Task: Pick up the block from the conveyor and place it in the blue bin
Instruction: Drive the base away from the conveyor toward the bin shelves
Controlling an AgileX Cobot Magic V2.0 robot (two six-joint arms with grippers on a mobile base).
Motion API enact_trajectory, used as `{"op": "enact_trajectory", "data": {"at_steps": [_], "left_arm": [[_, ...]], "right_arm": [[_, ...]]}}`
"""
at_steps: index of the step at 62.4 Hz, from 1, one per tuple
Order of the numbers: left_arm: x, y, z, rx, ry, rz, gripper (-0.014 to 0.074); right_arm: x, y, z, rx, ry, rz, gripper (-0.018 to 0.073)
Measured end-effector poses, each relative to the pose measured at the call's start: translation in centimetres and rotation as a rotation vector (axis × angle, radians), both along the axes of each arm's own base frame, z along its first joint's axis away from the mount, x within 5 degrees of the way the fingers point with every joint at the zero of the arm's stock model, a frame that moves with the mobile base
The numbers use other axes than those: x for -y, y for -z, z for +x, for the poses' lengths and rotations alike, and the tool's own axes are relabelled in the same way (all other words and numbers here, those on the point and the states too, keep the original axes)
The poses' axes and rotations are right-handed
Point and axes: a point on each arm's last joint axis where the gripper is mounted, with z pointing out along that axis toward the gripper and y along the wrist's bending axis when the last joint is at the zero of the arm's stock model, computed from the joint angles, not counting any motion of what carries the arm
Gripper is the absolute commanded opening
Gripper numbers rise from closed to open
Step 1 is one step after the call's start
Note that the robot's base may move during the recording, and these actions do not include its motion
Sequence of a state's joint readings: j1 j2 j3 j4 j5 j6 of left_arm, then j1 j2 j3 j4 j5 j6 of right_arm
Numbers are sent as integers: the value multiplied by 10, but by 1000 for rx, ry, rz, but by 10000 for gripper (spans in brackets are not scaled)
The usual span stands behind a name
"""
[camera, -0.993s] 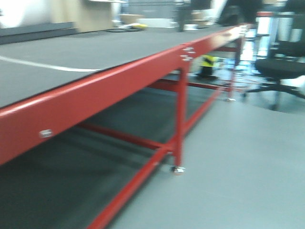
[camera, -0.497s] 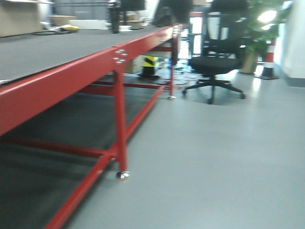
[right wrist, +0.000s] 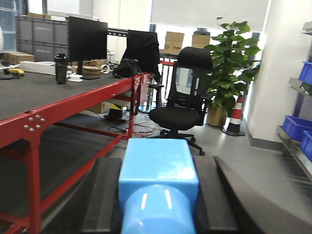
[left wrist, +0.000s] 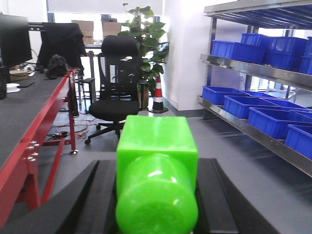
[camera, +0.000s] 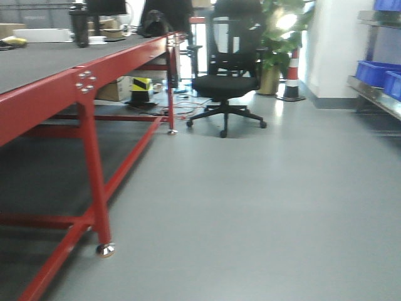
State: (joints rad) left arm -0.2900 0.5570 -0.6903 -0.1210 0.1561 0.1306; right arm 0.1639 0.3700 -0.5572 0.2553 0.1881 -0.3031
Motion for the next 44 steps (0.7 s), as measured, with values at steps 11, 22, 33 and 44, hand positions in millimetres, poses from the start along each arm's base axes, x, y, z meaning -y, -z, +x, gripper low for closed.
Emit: {"op": "enact_trajectory", "data": {"at_steps": [11,22,33,44], "left_arm": [[0,0,0,0,0,0,-111],[0,0,0,0,0,0,-111],[0,0,0,0,0,0,-111],[0,0,0,0,0,0,-111]], "right_arm": [[0,0,0,0,0,0,-168],[0,0,0,0,0,0,-168],[0,0,0,0,0,-2,-168],[0,0,0,0,0,-2,-168]]}}
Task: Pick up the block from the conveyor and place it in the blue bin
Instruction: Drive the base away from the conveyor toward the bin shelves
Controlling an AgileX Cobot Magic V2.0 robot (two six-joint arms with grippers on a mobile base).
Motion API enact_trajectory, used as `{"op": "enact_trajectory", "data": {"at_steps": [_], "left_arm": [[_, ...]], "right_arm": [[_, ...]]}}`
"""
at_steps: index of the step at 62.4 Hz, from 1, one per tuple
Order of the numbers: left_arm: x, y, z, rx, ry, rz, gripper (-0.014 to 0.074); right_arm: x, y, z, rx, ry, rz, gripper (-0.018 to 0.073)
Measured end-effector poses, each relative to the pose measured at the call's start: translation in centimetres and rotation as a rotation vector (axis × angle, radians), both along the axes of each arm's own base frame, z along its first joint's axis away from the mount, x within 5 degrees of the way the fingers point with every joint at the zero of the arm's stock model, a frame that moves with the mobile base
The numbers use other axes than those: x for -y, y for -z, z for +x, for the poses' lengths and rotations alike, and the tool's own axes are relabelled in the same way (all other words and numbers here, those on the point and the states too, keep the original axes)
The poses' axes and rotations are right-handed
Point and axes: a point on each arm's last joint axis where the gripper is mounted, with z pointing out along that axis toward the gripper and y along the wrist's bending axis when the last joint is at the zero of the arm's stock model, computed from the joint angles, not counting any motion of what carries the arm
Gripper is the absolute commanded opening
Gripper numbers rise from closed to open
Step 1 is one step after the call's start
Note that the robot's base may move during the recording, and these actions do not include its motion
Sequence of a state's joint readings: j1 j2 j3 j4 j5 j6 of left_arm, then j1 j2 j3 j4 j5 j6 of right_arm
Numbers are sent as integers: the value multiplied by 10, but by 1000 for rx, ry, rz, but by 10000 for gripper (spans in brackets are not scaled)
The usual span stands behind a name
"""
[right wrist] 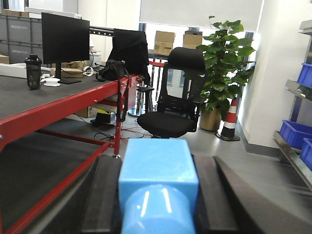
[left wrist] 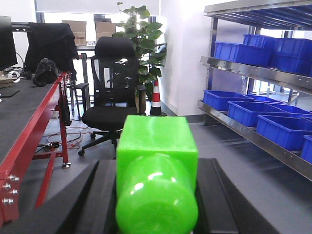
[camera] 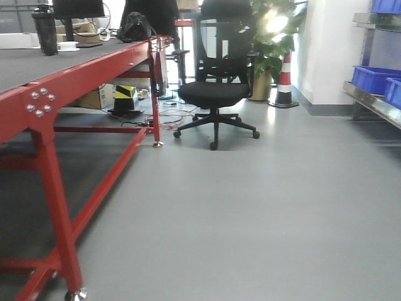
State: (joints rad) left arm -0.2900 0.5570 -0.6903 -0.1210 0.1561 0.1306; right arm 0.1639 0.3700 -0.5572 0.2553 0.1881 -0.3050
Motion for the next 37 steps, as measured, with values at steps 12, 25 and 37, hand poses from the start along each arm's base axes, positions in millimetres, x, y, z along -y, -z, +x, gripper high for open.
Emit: {"op": "enact_trajectory", "data": {"at_steps": [12,25,37], "left_arm": [[0,0,0,0,0,0,-111],[0,0,0,0,0,0,-111],[0,0,0,0,0,0,-111]], "right_arm": [[0,0,0,0,0,0,-168],[0,0,0,0,0,1,-168],[0,0,0,0,0,1,-168]]}}
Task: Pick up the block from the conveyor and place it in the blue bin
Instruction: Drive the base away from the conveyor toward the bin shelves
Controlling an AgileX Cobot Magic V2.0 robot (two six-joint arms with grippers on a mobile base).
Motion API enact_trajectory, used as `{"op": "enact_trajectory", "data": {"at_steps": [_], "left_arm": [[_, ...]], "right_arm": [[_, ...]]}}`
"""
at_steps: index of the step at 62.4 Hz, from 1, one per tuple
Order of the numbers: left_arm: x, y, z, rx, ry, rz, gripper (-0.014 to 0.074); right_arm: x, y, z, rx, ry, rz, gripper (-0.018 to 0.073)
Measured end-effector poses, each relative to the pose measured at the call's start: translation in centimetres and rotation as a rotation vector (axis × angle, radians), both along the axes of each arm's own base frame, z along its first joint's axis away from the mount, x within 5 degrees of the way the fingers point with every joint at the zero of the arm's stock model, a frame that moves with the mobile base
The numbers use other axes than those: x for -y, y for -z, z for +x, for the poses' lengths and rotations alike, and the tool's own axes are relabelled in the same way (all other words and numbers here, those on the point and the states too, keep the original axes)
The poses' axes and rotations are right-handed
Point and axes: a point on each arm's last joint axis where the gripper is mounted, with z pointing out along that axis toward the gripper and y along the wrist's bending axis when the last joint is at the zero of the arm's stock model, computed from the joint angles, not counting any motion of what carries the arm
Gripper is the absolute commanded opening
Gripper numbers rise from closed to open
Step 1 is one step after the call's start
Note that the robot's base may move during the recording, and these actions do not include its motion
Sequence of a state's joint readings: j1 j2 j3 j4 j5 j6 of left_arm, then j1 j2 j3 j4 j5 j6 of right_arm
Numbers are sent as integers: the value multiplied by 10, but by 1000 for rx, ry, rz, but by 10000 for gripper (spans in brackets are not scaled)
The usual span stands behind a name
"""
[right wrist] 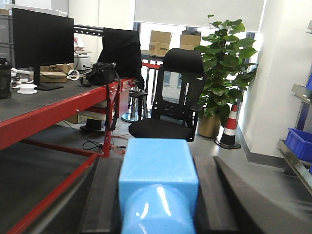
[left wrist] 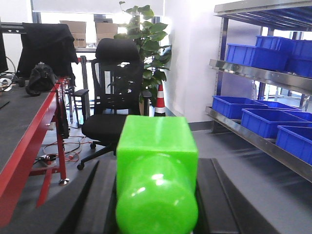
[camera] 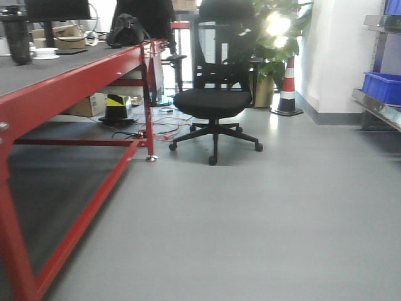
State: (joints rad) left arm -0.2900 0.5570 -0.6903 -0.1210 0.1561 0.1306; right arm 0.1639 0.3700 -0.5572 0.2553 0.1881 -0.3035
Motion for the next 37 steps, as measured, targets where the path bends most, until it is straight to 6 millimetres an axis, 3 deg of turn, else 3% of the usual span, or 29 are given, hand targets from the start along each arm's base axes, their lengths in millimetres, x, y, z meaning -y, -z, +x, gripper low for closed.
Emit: {"op": "enact_trajectory", "data": {"at_steps": [37], "left_arm": [[0,0,0,2,0,-1,-111]], "right_arm": [[0,0,0,0,0,0,-168]]}}
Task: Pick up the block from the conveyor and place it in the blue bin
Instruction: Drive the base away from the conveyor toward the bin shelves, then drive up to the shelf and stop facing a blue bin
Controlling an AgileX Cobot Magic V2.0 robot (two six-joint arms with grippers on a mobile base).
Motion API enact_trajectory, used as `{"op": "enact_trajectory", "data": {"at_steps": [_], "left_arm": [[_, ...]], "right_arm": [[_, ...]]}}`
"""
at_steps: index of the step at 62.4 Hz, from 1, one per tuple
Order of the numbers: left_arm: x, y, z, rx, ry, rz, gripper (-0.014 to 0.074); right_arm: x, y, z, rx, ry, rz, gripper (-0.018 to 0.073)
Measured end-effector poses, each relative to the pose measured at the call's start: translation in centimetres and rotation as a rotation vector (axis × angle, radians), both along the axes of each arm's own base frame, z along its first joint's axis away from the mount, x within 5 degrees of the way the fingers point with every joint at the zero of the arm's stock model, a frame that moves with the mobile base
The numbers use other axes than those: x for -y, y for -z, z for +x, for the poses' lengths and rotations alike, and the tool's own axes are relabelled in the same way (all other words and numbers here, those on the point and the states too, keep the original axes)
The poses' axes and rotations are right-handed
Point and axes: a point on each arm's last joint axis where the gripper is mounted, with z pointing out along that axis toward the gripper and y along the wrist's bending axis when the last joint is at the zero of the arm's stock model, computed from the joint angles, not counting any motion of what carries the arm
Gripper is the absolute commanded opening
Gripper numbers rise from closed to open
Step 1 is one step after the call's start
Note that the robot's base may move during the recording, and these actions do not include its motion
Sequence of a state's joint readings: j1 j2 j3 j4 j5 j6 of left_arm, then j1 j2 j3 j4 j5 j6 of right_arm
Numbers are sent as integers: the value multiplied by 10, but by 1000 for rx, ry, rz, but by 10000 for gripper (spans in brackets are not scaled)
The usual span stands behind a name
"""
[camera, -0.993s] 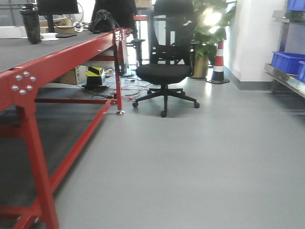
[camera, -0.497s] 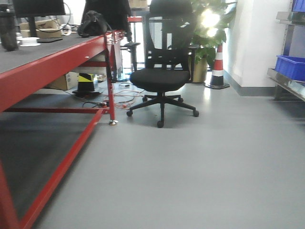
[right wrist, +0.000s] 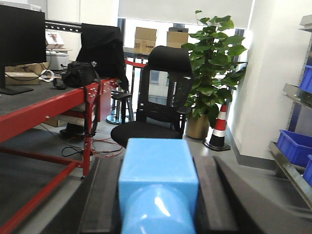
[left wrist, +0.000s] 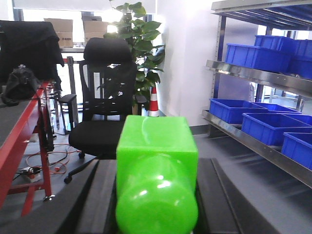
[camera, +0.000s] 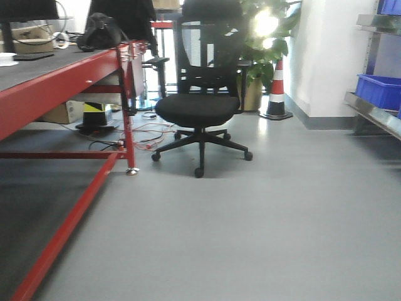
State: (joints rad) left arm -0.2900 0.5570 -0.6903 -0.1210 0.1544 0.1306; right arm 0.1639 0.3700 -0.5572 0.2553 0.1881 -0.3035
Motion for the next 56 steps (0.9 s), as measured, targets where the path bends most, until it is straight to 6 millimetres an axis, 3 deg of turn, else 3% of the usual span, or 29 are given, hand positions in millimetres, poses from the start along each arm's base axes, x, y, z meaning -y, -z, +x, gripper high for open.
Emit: {"op": "enact_trajectory", "data": {"at_steps": [56], "left_arm": [[0,0,0,0,0,0,-111]], "right_arm": [[0,0,0,0,0,0,-168]]}}
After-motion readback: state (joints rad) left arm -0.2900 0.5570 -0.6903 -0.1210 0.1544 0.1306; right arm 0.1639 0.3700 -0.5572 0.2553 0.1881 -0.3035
